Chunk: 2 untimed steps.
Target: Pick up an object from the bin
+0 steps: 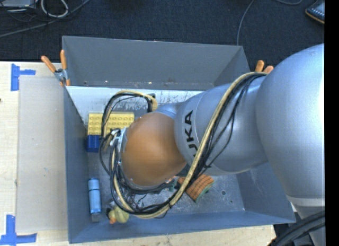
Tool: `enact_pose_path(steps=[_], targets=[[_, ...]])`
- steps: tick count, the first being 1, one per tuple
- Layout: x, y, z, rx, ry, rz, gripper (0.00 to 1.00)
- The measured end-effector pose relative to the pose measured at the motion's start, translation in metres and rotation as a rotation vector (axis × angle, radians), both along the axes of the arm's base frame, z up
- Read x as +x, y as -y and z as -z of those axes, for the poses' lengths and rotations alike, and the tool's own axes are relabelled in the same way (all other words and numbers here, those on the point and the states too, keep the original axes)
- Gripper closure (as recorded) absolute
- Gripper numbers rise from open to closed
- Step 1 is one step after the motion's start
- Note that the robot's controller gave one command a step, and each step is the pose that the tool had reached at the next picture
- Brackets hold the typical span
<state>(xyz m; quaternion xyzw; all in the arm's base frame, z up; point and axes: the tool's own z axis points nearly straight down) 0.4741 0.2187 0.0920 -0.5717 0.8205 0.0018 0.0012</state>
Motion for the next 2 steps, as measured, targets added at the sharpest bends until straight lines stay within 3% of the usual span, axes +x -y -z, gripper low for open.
enact_pose_path(steps=[2], targets=[[-0.002, 0.000, -0.054, -0.002, -0.008, 0.003, 1.00]])
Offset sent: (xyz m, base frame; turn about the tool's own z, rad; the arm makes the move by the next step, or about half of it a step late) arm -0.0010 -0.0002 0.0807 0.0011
